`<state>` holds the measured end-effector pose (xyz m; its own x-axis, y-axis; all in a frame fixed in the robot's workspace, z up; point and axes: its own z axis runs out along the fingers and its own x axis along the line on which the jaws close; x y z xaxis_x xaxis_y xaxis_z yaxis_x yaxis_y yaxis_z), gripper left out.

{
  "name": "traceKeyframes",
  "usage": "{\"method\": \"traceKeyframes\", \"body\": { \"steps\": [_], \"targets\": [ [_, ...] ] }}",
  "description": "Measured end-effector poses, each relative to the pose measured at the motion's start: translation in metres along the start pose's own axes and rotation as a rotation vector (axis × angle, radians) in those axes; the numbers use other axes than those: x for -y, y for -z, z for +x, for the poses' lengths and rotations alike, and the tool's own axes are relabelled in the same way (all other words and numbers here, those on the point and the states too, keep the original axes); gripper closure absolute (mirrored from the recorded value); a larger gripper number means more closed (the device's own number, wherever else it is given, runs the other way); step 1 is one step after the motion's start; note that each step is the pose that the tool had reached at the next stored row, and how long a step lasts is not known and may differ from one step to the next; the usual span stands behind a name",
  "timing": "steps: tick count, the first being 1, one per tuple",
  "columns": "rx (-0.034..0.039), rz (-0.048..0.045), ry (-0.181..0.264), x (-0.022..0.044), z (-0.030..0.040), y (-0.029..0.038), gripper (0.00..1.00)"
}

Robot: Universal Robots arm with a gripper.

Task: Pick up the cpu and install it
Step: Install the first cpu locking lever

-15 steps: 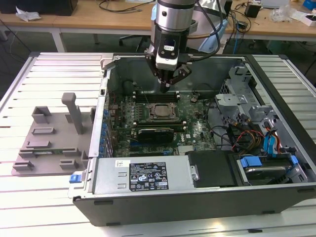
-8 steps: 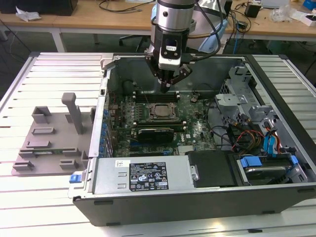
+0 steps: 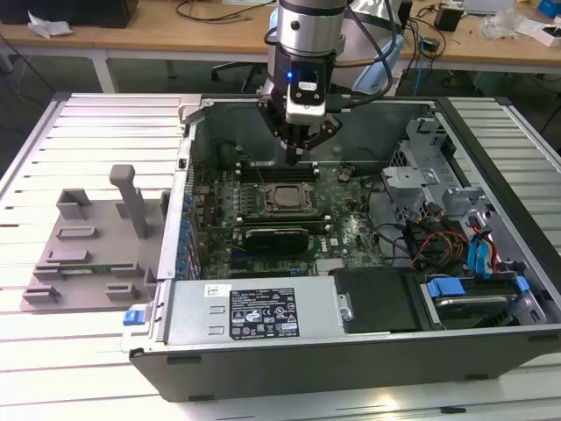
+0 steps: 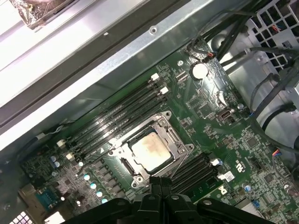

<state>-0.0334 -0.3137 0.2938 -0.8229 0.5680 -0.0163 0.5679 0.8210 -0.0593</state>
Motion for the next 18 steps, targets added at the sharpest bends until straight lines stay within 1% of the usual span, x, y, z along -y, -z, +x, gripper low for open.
{"method": "traceKeyframes", "body": {
  "steps": [3,12,18],
  "targets": [
    [0.0014,-0.0003,0.023,0.0000,0.0000,0.0000,0.89],
    [0.0038,-0.0010,0.064,0.0000,0.0000,0.0000,0.89],
    [0.0067,-0.0019,0.113,0.0000,0.0000,0.0000,0.89]
  ]
}}
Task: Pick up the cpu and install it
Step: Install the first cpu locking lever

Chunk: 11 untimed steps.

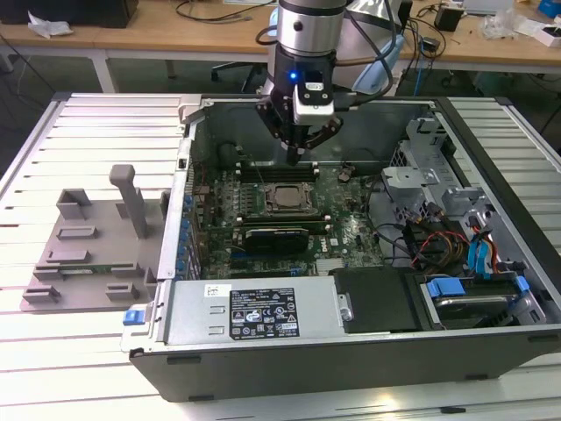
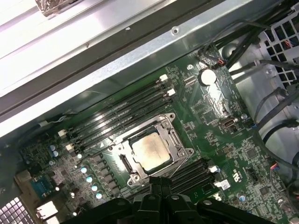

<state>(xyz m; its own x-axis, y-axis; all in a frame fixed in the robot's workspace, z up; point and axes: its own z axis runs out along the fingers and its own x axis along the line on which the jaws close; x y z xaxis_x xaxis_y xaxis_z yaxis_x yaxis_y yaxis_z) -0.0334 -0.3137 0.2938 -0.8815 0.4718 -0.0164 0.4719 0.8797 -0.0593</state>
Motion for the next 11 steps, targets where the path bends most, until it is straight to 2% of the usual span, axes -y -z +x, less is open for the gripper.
{"method": "traceKeyframes", "body": {
  "steps": [11],
  "targets": [
    [0.0047,-0.0012,0.080,0.0000,0.0000,0.0000,0.89]
  ]
}}
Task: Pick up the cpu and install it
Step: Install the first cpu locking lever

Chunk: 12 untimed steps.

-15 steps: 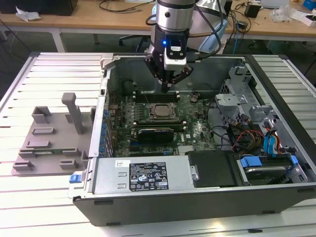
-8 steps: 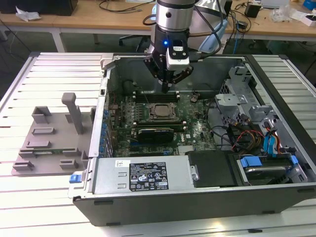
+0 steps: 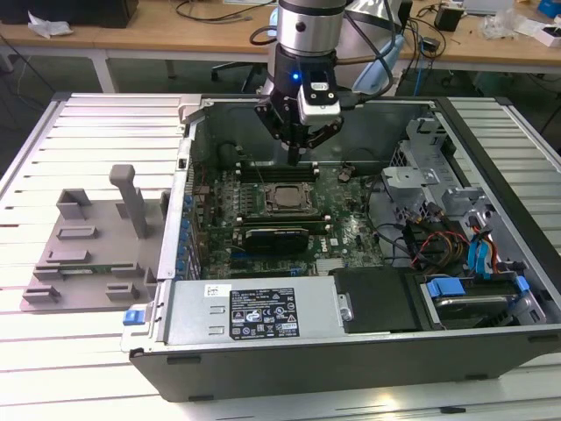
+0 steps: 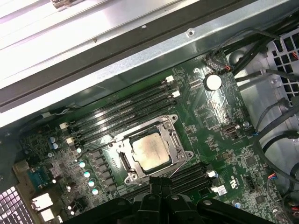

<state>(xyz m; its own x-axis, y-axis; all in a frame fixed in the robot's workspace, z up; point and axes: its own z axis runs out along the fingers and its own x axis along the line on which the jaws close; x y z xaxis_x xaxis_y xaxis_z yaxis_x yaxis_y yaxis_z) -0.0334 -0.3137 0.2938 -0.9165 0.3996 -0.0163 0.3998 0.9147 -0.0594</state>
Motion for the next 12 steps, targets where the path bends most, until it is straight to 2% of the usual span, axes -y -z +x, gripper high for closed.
{"method": "traceKeyframes", "body": {
  "steps": [8,12],
  "targets": [
    [0.0020,-0.0006,0.033,0.0000,0.0000,0.0000,0.89],
    [0.0040,-0.0011,0.067,0.0000,0.0000,0.0000,0.89]
  ]
}}
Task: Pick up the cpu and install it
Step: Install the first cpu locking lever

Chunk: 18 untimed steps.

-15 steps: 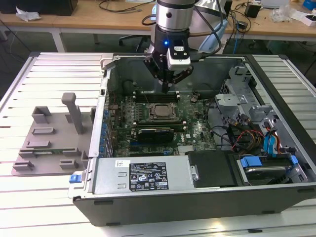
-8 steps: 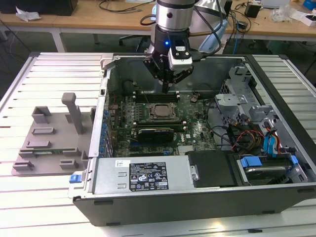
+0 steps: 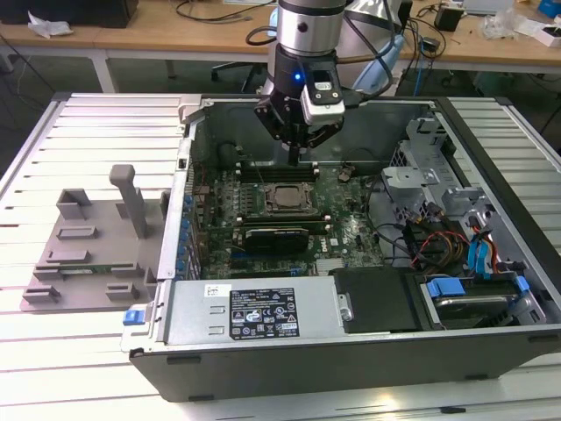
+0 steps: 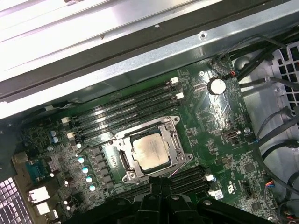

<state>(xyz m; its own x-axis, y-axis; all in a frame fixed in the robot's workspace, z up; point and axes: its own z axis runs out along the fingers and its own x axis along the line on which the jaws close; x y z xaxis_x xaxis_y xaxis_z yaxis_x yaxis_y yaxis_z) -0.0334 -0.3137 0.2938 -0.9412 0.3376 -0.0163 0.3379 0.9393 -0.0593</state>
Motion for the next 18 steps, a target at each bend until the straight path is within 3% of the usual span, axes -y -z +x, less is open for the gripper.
{"method": "traceKeyframes", "body": {
  "steps": [18],
  "targets": [
    [0.0045,-0.0050,0.095,0.0000,-0.0001,0.0000,0.89]
  ]
}}
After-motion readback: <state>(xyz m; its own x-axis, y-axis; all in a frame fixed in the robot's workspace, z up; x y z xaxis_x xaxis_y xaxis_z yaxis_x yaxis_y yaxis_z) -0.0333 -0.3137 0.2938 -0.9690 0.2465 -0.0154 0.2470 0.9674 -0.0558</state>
